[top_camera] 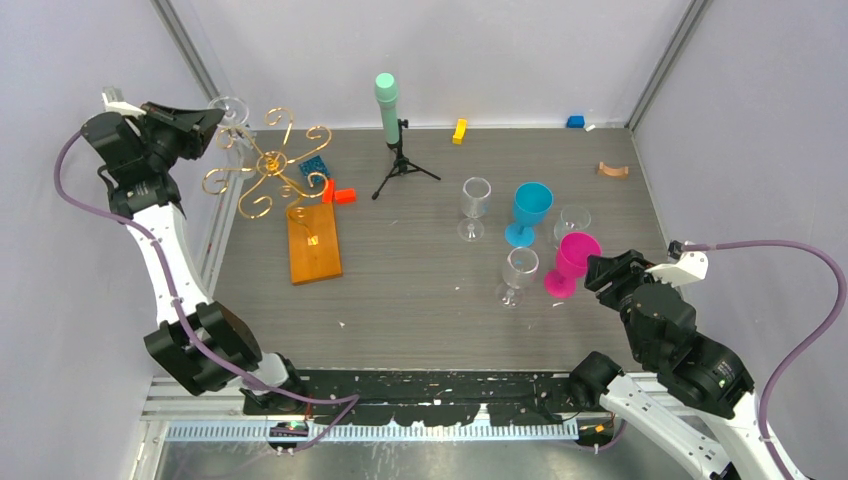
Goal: Take the wine glass off the wine glass rack
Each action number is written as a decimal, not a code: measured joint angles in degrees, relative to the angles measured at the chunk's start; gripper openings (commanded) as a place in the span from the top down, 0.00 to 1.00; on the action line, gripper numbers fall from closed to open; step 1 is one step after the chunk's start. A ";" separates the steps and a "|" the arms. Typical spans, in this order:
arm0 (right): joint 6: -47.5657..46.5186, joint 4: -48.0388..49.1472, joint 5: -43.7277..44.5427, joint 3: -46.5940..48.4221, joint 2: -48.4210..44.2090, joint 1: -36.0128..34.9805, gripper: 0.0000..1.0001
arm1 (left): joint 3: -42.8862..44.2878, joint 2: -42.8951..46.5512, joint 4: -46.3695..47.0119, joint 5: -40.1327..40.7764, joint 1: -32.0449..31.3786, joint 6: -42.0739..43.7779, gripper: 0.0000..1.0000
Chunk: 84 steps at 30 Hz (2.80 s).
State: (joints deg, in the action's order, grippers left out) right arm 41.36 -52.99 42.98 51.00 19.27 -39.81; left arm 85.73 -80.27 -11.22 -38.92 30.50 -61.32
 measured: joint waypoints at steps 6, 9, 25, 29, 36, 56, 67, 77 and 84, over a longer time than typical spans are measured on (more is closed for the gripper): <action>0.39 -0.04 -0.02 -0.17 0.00 0.00 0.45 | -0.07 -1.40 -0.04 -4.81 0.00 -0.07 1.00; 0.55 -0.04 -0.02 -0.20 0.00 0.00 0.45 | -0.07 -0.83 -0.52 -5.68 0.00 0.24 1.00; 0.57 -0.22 -0.02 -0.22 -0.28 0.00 0.45 | 8.22 8.52 -28.70 13.86 0.00 17.94 1.00; 0.57 -0.22 -0.02 -0.22 -0.28 0.00 0.45 | 11.80 9.14 -32.72 18.36 0.00 20.17 1.00; 0.61 -0.22 -0.26 -0.22 -0.24 0.00 0.45 | 18.88 12.63 -34.93 18.40 0.00 21.31 1.00; 0.76 0.37 -1.92 -0.35 -0.68 0.00 0.44 | 13.14 23.74 1.07 -4.04 -0.61 -8.11 1.00; 0.46 4.50 -4.96 -1.86 -0.09 0.00 0.35 | 6.49 20.02 16.63 -9.60 -10.34 -25.97 1.00; -4.96 17.62 -21.49 -3.50 3.37 0.00 0.28 | -3.58 19.04 18.67 -7.91 -32.41 -27.76 1.00; -10.21 32.61 -41.33 -3.17 8.68 0.00 0.27 | -12.61 16.48 17.66 -3.23 -49.70 -25.59 1.00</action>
State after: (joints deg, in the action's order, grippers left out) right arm 31.16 -20.38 1.65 47.83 27.94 -39.81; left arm 73.12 -63.79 6.44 -42.15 -19.20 -86.91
